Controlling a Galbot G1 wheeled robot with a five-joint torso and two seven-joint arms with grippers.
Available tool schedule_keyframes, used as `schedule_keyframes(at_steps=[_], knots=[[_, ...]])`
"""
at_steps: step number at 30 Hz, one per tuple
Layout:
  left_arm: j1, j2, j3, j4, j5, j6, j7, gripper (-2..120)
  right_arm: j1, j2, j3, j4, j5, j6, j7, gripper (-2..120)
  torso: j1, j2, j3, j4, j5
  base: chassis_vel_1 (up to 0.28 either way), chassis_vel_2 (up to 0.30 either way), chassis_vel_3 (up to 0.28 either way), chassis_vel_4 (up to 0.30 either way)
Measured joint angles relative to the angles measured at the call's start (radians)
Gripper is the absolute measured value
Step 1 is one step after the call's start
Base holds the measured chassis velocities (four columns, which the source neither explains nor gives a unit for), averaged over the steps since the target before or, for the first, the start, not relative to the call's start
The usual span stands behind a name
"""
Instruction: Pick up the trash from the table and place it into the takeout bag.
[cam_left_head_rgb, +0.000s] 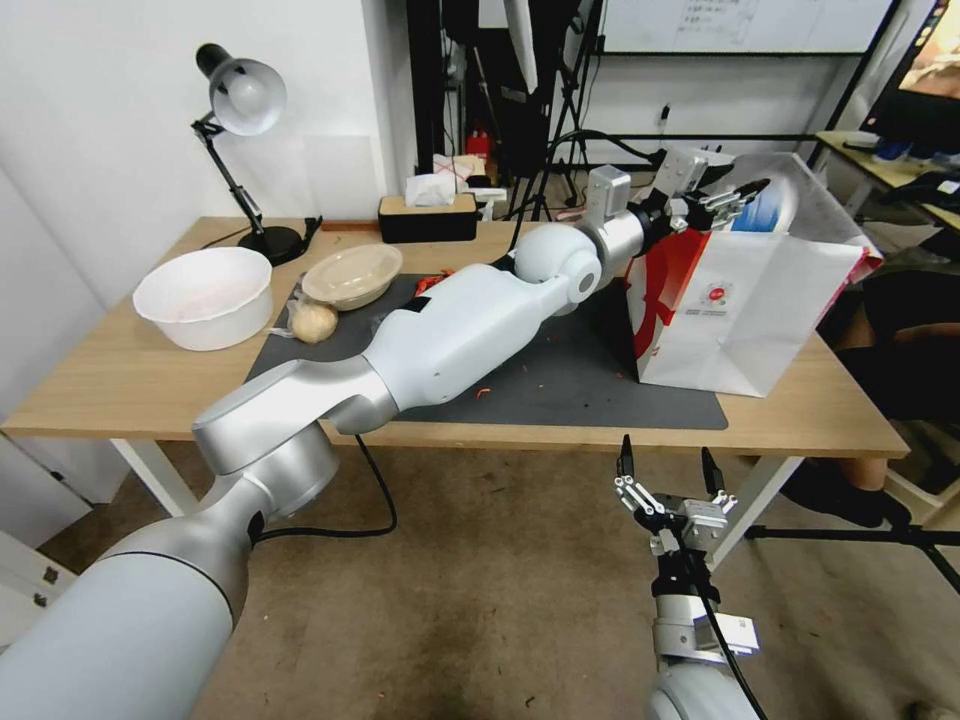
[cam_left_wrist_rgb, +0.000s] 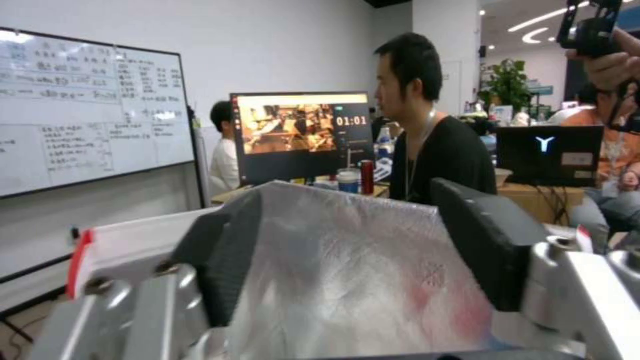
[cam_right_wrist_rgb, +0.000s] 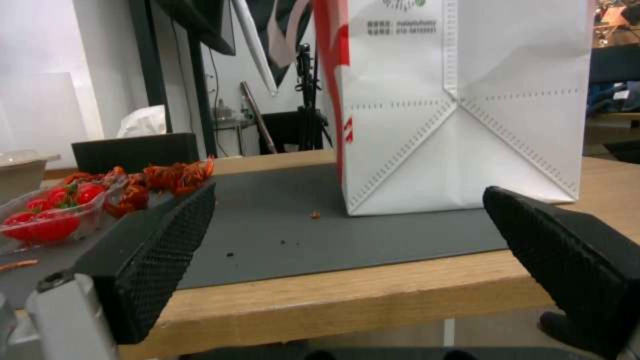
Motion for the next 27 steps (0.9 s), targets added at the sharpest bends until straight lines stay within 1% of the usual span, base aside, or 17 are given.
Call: schedule_keyframes(at_steps=[1, 3, 4, 5, 6, 8, 9, 11, 12, 14, 15, 16, 19, 20, 23, 24, 27], knots=[[0.0, 0.0, 0.0, 0.0, 0.0, 0.0, 0.0, 63, 0.0, 0.0, 0.0, 0.0, 0.0, 0.0, 0.0, 100, 0.0, 0.0, 0.0, 0.0, 0.0, 0.0, 0.0, 0.0, 0.0], [0.0, 0.003, 0.0, -0.001, 0.001, 0.0, -0.002, 74, 0.0, 0.0, 0.0, 0.0, 0.0, 0.0, 0.0, 100, 0.0, 0.0, 0.0, 0.0, 0.0, 0.0, 0.0, 0.0, 0.0], [0.0, 0.003, 0.0, -0.001, 0.001, 0.0, -0.002, 74, 0.0, 0.0, 0.0, 0.0, 0.0, 0.0, 0.0, 100, 0.0, 0.0, 0.0, 0.0, 0.0, 0.0, 0.0, 0.0, 0.0], [0.0, 0.005, 0.0, -0.002, 0.001, 0.001, -0.003, 81, 0.001, 0.0, 0.0, 0.0, 0.0, 0.0, 0.0, 100, 0.0, 0.0, 0.0, 0.0, 0.0, 0.0, 0.0, 0.0, 0.0], [0.0, 0.01, -0.001, -0.006, 0.003, 0.001, -0.007, 91, 0.001, 0.0, 0.0, 0.0, 0.0, 0.0, 0.0, 100, 0.0, 0.0, 0.0, 0.0, -0.0001, 0.0, 0.0, 0.0, 0.0], [0.0, 0.027, -0.007, -0.024, 0.003, 0.002, -0.021, 98, 0.003, 0.0, 0.0, 0.0, 0.0, 0.0, 0.0, 100, 0.0, 0.0, 0.0, 0.0, -0.0001, 0.0, 0.0, 0.0, 0.0], [0.0, 0.027, -0.007, -0.024, 0.003, 0.002, -0.021, 98, 0.003, 0.0, 0.0, 0.0, 0.0, 0.0, 0.0, 100, 0.0, 0.0, 0.0, 0.0, -0.0001, 0.0, 0.0, 0.0, 0.0], [0.008, 0.074, -0.022, -0.066, -0.002, 0.004, -0.034, 100, 0.005, -0.001, -0.001, -0.001, 0.001, 0.0, 0.0, 100, 0.0, 0.0, 0.0, -0.0001, -0.0002, 0.0, 0.0, 0.0, 0.0], [0.008, 0.074, -0.022, -0.066, -0.002, 0.004, -0.034, 100, 0.005, -0.001, -0.001, -0.001, 0.001, 0.0, 0.0, 100, 0.0, 0.0, 0.0, -0.0001, -0.0002, 0.0, 0.0, 0.0, 0.0], [0.021, 0.131, -0.044, -0.105, -0.017, 0.006, -0.041, 100, 0.007, 0.0, -0.002, -0.001, 0.001, -0.002, 0.0, 100, 0.0, 0.0, 0.0, 0.0002, -0.0004, 0.0, 0.0, 0.0, 0.0], [0.028, 0.154, -0.056, -0.12, -0.02, 0.007, -0.041, 100, 0.008, 0.0, -0.003, -0.001, 0.001, -0.003, 0.0, 100, 0.0, 0.0, 0.0, -0.0001, -0.0003, 0.0, 0.0, 0.0, 0.0], [0.028, 0.154, -0.056, -0.12, -0.02, 0.007, -0.041, 100, 0.008, 0.0, -0.003, -0.001, 0.001, -0.003, 0.0, 100, 0.0, 0.0, 0.0, -0.0001, -0.0003, 0.0, 0.0, 0.0, 0.0], [0.095, 0.294, -0.115, -0.206, -0.023, 0.01, -0.046, 100, 0.011, -0.001, -0.006, 0.001, 0.0, -0.011, -0.002, 100, 0.0, 0.0, 0.0, 0.0003, -0.0006, 0.0, 0.0, 0.0, 0.0], [0.095, 0.294, -0.115, -0.206, -0.023, 0.01, -0.046, 100, 0.011, -0.001, -0.006, 0.001, 0.0, -0.011, -0.002, 100, 0.0, 0.0, 0.0, 0.0003, -0.0006, 0.0, 0.0, 0.0, 0.0], [0.148, 0.38, -0.151, -0.265, -0.023, 0.011, -0.048, 100, 0.015, -0.001, -0.01, 0.001, -0.002, -0.014, -0.003, 100, 0.0, 0.0, 0.0, 0.0002, -0.0003, 0.0, 0.0, 0.0, 0.0], [0.148, 0.38, -0.151, -0.265, -0.023, 0.011, -0.048, 100, 0.015, -0.001, -0.01, 0.001, -0.002, -0.014, -0.003, 100, 0.0, 0.0, 0.0, 0.0002, -0.0003, 0.0, 0.0, 0.0, 0.0], [0.207, 0.442, -0.193, -0.317, -0.022, 0.011, -0.05, 100, 0.019, 0.003, -0.017, -0.001, -0.004, -0.016, -0.004, 100, 0.0, 0.0, 0.0, 0.0002, -0.0004, 0.0, 0.0, 0.0, 0.0]])
